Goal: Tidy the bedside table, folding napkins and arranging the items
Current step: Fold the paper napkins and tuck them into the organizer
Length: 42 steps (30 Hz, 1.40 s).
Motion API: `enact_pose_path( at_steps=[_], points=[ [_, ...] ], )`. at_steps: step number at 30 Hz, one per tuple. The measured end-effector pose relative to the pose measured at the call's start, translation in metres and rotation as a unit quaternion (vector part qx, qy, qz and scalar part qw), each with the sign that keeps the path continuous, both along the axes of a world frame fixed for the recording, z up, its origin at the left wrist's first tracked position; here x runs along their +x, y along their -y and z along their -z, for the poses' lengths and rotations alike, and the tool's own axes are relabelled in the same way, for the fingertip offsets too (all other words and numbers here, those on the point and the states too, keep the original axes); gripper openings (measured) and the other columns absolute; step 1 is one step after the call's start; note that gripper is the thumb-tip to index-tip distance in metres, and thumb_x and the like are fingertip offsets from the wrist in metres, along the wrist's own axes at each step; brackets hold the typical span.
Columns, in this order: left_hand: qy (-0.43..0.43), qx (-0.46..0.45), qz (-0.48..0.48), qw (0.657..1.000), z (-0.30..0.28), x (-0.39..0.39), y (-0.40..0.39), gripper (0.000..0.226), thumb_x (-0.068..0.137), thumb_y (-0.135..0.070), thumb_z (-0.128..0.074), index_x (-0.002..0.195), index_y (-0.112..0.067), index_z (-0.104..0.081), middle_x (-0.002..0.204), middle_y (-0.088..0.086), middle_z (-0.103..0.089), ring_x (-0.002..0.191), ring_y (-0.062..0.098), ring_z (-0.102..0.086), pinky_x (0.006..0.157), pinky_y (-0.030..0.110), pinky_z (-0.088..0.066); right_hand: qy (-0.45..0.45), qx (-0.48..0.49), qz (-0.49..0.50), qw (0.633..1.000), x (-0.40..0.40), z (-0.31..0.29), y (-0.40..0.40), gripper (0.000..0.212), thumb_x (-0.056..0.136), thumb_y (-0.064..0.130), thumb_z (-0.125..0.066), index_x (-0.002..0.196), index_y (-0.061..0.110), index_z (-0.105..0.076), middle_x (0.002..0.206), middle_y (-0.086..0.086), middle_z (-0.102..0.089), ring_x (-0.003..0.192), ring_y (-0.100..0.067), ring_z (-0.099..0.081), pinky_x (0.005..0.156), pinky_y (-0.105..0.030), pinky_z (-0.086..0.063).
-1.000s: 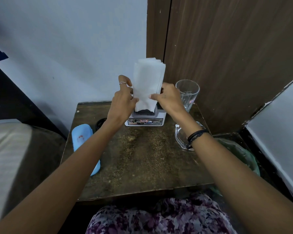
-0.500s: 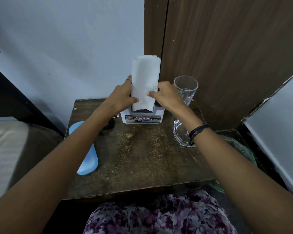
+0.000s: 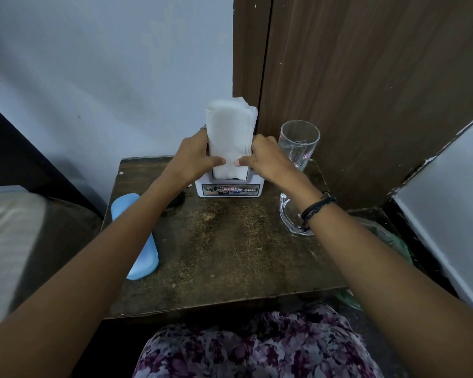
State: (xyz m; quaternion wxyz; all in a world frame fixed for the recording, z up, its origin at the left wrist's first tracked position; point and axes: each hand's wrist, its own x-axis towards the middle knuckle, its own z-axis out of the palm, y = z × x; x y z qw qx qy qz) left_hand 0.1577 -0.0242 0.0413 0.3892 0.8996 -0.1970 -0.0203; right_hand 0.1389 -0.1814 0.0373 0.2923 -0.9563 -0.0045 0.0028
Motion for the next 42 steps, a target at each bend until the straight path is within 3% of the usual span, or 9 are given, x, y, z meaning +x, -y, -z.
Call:
enact_pose_path(
  at_steps=[6,10,13,18,22,26,32,37,42],
  points=[
    [0.014,0.017,0.004,1.000,0.002,-0.001,-0.001,0.051,0.081,-0.007,-0.065,0.127,-0.002,-0.044,0.123,0.017,-0.058,0.104,0.027,-0.054,0.080,0.026,-0.041,0.021,-0.055,-0.001,0.998,-0.002,0.000,-0.006,0.036,0.081,0.028,-0.070,0.099,0.000,-0.057,0.087,-0.006,-0.050,0.081,-0.025,-0.052,0.067,-0.035,-0.042],
    [0.037,0.056,0.028,0.997,0.003,0.001,0.000,0.048,0.083,-0.004,-0.063,0.127,-0.001,-0.045,0.120,0.021,-0.058,0.107,0.032,-0.055,0.081,0.027,-0.040,-0.011,-0.067,-0.016,0.998,0.002,-0.009,-0.006,0.028,0.079,0.015,-0.065,0.102,0.001,-0.058,0.092,-0.013,-0.060,0.085,-0.031,-0.060,0.072,-0.040,-0.051],
    [0.062,0.073,0.021,0.995,0.006,0.002,0.003,0.039,0.083,-0.004,-0.062,0.120,0.001,-0.049,0.115,0.022,-0.059,0.105,0.036,-0.054,0.081,0.031,-0.040,0.028,-0.105,0.007,0.994,-0.001,-0.011,-0.006,0.020,0.081,0.008,-0.059,0.100,0.001,-0.055,0.087,-0.011,-0.052,0.080,-0.031,-0.058,0.060,-0.035,-0.041],
    [0.045,0.058,0.032,0.997,0.006,0.004,0.005,0.053,0.080,-0.008,-0.067,0.127,-0.003,-0.044,0.119,0.017,-0.058,0.106,0.031,-0.054,0.081,0.030,-0.042,0.043,-0.140,0.000,0.989,-0.004,-0.006,-0.012,0.020,0.082,0.008,-0.064,0.099,0.002,-0.056,0.091,-0.013,-0.056,0.087,-0.032,-0.059,0.063,-0.034,-0.037],
    [-0.027,0.002,0.053,0.998,-0.003,0.008,-0.009,0.057,0.083,-0.014,-0.065,0.130,-0.012,-0.033,0.115,0.003,-0.054,0.094,0.016,-0.053,0.074,0.022,-0.043,0.026,-0.085,-0.015,0.996,-0.006,0.001,-0.010,0.030,0.079,0.008,-0.064,0.108,0.005,-0.058,0.106,-0.016,-0.058,0.095,-0.034,-0.058,0.067,-0.034,-0.042],
    [-0.043,-0.018,0.043,0.998,0.001,0.007,-0.019,0.052,0.083,-0.012,-0.065,0.125,-0.013,-0.035,0.106,-0.007,-0.054,0.086,0.007,-0.056,0.066,0.008,-0.042,0.051,0.108,0.035,0.992,-0.010,0.002,-0.004,0.030,0.079,0.016,-0.066,0.109,0.008,-0.064,0.101,-0.012,-0.068,0.090,-0.027,-0.064,0.077,-0.043,-0.054],
    [0.020,0.013,0.005,1.000,0.008,0.003,-0.009,0.049,0.083,-0.007,-0.065,0.128,-0.008,-0.046,0.116,0.013,-0.061,0.092,0.016,-0.053,0.082,0.023,-0.043,0.087,0.056,0.029,0.994,-0.013,0.006,-0.002,0.027,0.083,0.015,-0.065,0.110,0.011,-0.065,0.100,-0.011,-0.069,0.088,-0.025,-0.062,0.073,-0.038,-0.052],
    [0.037,0.004,-0.038,0.999,0.010,-0.002,-0.003,0.039,0.082,-0.007,-0.065,0.119,-0.002,-0.053,0.106,0.020,-0.063,0.096,0.033,-0.059,0.084,0.041,-0.050,0.099,0.022,0.023,0.995,-0.010,0.007,-0.002,0.025,0.086,0.017,-0.062,0.110,0.010,-0.063,0.101,-0.011,-0.067,0.087,-0.028,-0.061,0.074,-0.044,-0.052],
    [0.041,0.003,-0.070,0.997,0.008,-0.002,0.001,0.040,0.081,-0.010,-0.067,0.118,-0.002,-0.054,0.108,0.018,-0.064,0.090,0.024,-0.056,0.080,0.032,-0.047,0.102,0.014,0.020,0.994,-0.003,0.004,-0.004,0.027,0.086,0.017,-0.062,0.113,0.011,-0.062,0.105,-0.011,-0.068,0.094,-0.029,-0.061,0.075,-0.040,-0.050]
  ],
)
